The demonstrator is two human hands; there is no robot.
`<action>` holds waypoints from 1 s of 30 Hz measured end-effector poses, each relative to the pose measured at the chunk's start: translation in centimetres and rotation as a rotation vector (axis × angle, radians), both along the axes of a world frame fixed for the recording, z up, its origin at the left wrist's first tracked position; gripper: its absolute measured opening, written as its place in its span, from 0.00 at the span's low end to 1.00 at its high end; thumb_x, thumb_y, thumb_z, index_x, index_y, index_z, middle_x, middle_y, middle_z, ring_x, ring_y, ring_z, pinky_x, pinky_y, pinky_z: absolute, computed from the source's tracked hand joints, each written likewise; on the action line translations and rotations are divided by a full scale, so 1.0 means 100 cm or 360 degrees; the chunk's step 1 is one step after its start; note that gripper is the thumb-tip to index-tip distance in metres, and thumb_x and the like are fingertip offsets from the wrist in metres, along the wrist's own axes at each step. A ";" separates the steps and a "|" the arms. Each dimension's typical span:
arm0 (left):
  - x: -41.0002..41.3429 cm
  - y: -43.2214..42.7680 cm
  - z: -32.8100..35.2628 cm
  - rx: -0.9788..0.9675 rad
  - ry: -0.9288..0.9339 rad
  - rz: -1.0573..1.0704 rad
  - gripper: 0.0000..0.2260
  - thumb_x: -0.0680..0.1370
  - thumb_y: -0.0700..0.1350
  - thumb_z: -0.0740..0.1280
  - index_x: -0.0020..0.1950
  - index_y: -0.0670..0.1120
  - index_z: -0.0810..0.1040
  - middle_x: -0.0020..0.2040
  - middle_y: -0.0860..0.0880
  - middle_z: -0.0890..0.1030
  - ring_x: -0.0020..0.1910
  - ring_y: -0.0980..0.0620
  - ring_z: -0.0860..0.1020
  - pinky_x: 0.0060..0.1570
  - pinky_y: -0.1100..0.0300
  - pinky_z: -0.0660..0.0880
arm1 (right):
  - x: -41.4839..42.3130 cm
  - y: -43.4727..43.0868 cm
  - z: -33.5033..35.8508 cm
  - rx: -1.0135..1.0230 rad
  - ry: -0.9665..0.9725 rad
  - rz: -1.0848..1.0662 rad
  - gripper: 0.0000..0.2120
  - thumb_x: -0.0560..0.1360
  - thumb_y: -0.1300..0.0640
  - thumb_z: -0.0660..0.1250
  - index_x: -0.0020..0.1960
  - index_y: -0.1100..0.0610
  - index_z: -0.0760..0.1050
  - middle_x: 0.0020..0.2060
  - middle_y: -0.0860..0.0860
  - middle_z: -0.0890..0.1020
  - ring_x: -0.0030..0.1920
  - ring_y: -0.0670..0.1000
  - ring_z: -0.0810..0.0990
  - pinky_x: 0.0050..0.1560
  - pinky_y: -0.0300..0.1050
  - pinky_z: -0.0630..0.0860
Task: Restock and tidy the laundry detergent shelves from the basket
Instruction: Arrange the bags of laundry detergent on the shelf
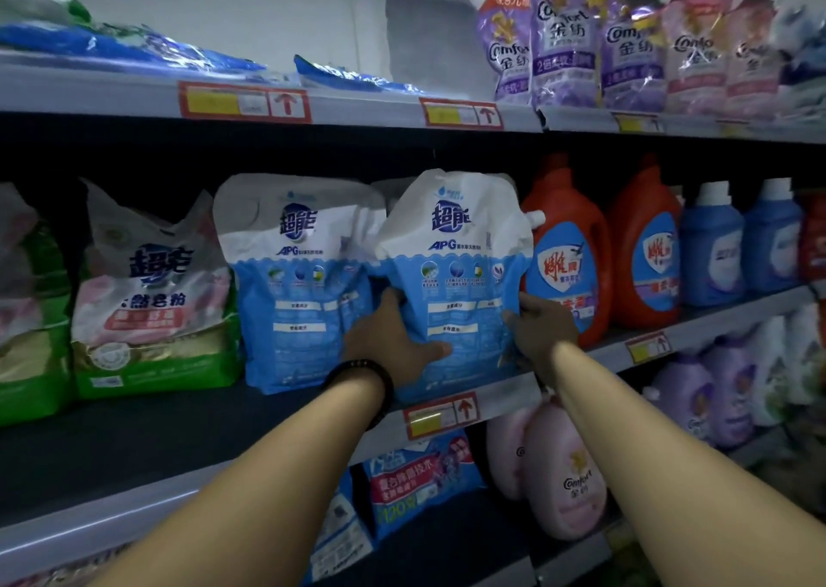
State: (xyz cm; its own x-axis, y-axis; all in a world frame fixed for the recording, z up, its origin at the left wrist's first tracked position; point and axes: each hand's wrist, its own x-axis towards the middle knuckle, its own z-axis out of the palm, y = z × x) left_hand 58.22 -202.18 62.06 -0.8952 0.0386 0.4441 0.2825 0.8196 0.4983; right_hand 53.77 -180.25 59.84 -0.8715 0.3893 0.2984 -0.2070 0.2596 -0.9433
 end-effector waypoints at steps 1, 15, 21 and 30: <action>-0.002 0.002 0.000 -0.0015 -0.0009 0.0012 0.42 0.70 0.67 0.78 0.76 0.53 0.64 0.72 0.51 0.79 0.65 0.42 0.80 0.62 0.49 0.77 | -0.003 0.000 -0.001 -0.0026 -0.0010 -0.0029 0.12 0.80 0.56 0.73 0.62 0.47 0.86 0.41 0.38 0.83 0.47 0.53 0.85 0.53 0.60 0.86; 0.038 -0.070 -0.026 0.0039 0.0387 -0.0089 0.08 0.81 0.47 0.64 0.58 0.54 0.80 0.48 0.53 0.86 0.44 0.51 0.83 0.44 0.56 0.80 | 0.077 -0.051 -0.036 0.0085 0.0069 -0.0327 0.12 0.75 0.58 0.75 0.57 0.52 0.81 0.45 0.47 0.84 0.49 0.50 0.82 0.51 0.41 0.72; 0.130 -0.128 -0.080 -0.0078 0.0820 -0.0329 0.03 0.81 0.42 0.70 0.52 0.50 0.80 0.42 0.57 0.81 0.37 0.55 0.80 0.40 0.58 0.77 | 0.119 -0.119 -0.081 0.0506 0.0104 0.0156 0.09 0.73 0.58 0.77 0.42 0.48 0.78 0.34 0.42 0.82 0.36 0.38 0.78 0.39 0.37 0.71; 0.179 -0.222 -0.215 -0.0306 -0.0016 0.0000 0.16 0.78 0.48 0.68 0.65 0.55 0.75 0.59 0.51 0.80 0.50 0.48 0.83 0.48 0.50 0.82 | 0.155 -0.203 -0.172 0.0746 -0.0108 0.0653 0.08 0.75 0.55 0.78 0.43 0.47 0.80 0.37 0.45 0.85 0.42 0.44 0.84 0.44 0.41 0.78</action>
State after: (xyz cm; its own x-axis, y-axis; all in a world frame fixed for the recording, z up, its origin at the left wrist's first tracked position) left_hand 76.07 -224.37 40.57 -0.8996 0.1218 0.4194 0.2783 0.8999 0.3357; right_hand 69.23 -200.52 42.62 -0.9451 -0.1402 0.2950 -0.3214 0.5610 -0.7629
